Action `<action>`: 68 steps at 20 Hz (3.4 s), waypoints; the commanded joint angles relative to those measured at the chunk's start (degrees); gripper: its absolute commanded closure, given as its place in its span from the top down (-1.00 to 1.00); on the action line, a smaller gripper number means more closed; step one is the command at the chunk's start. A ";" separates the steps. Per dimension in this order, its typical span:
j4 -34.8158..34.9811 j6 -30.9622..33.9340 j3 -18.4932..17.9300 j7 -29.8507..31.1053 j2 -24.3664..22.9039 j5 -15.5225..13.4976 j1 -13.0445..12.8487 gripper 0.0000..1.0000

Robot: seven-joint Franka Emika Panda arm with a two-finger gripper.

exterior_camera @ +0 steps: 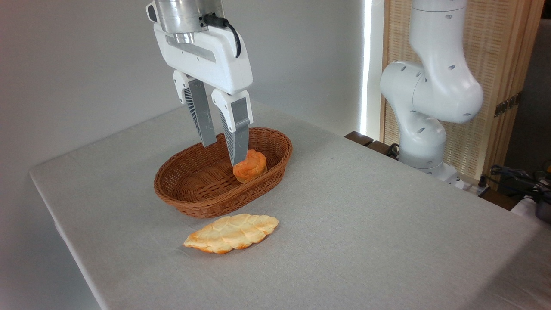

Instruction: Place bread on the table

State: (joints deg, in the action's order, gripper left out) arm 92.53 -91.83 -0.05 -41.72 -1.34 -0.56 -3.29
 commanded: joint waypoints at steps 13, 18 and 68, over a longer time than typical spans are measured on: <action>-1.21 3.32 -2.33 -0.82 -0.50 -1.02 -0.31 1.00; -1.21 3.32 -1.98 -0.47 -0.41 -1.02 -0.40 1.00; 43.17 -30.07 9.19 25.98 -14.30 -3.48 -13.49 1.00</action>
State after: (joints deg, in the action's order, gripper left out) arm 133.74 -118.97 9.45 -17.67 -15.40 -4.85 -15.68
